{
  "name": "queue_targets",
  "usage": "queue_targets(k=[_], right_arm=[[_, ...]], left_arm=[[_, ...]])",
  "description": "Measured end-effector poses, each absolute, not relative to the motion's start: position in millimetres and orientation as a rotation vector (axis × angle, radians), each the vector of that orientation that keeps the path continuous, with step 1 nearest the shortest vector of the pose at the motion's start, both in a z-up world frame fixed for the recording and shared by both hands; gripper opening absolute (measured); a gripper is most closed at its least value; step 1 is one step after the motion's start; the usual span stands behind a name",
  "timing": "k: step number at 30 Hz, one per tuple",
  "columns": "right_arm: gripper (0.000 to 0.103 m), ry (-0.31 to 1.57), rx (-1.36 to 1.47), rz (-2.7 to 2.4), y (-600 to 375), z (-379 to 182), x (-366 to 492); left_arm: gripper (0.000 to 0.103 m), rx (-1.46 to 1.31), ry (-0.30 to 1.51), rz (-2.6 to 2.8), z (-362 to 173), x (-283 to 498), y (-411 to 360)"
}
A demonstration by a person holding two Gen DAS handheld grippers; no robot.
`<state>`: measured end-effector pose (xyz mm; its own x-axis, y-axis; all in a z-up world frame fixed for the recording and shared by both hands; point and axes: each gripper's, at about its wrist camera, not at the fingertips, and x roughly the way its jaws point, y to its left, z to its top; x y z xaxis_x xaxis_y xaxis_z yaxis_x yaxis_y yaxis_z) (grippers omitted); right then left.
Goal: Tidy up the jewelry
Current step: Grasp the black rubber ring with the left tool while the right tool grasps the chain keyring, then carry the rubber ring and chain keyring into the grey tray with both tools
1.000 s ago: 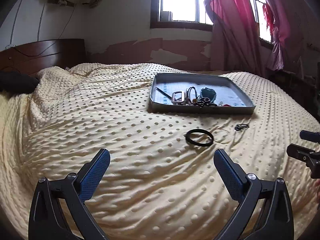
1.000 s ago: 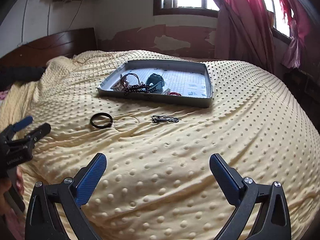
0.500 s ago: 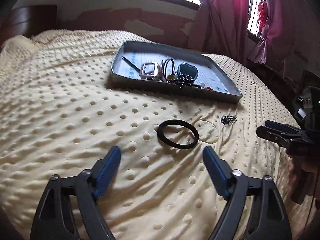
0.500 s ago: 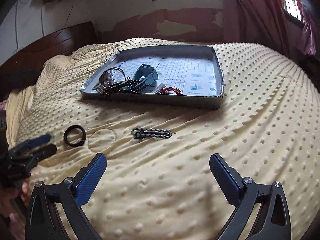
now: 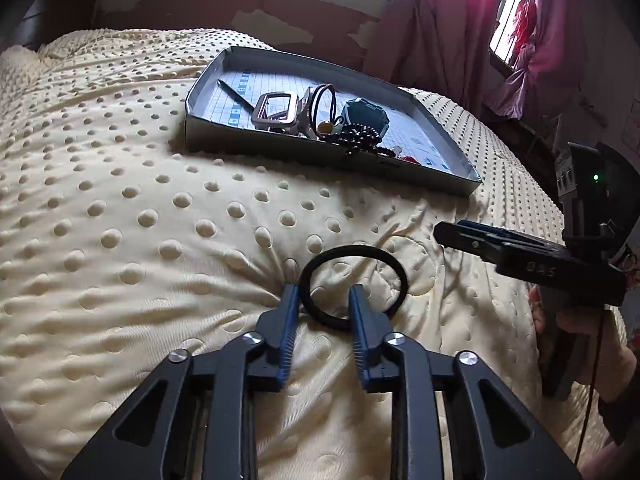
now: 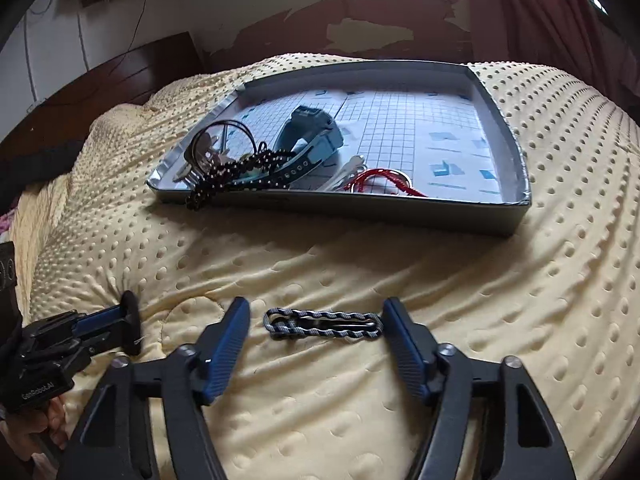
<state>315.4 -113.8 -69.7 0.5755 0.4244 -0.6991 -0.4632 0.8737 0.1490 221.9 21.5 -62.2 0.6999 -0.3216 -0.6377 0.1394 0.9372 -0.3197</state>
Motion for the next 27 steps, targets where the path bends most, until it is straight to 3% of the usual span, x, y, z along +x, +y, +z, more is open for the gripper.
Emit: queue_targets(k=[2,11,27], right_arm=[[0.057,0.804,-0.074,0.517,-112,-74,313],[0.057,0.778,-0.094,0.535,-114,-77,301],[0.057,0.709,-0.065,0.529,-125,-64,277]], left_arm=[[0.016,-0.272,0.749,-0.272,-63,220,22],[0.005,-0.215,0.71,-0.233,-63,212,8],[0.003,-0.259,0.714,-0.267,-51,211,3]])
